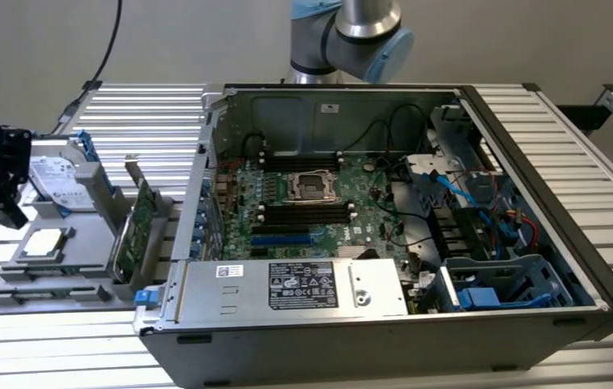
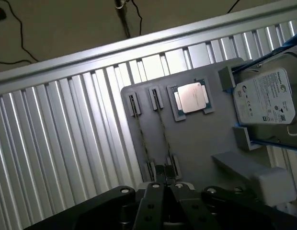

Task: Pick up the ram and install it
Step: 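Pick up the ram and move it above insertion slot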

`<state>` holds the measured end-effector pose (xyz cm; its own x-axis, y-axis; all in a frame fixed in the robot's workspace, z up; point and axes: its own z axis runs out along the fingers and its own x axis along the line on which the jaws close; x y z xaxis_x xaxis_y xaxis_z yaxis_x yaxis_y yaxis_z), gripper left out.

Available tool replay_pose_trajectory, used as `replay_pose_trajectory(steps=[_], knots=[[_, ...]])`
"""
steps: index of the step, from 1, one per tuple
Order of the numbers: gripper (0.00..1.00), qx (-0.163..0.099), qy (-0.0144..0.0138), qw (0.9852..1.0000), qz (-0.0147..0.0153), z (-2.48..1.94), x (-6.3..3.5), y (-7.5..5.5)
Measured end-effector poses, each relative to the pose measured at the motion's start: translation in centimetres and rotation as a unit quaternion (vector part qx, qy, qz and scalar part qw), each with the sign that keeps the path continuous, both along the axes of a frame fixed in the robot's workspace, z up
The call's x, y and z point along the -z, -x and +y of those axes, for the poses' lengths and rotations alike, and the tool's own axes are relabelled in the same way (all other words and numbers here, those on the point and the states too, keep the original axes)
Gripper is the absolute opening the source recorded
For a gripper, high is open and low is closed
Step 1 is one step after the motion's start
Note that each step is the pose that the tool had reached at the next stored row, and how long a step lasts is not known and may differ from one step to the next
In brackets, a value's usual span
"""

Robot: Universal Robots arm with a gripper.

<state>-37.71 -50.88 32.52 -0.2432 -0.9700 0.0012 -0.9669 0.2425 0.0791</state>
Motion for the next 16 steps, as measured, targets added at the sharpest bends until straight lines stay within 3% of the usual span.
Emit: replay_pose_trajectory(steps=[5,10,13,16], knots=[[0.11,-0.045,0.0,0.999,0.0,0.0,0.14,0.0],[0.11,-0.088,0.0,0.9961,0.0,0.0,0.24,0.04],[0.12,-0.088,0.0,0.9961,0.0,0.0,0.24,0.04],[0.23,-0.088,0.0,0.9961,0.0,0.0,0.24,0.03]])
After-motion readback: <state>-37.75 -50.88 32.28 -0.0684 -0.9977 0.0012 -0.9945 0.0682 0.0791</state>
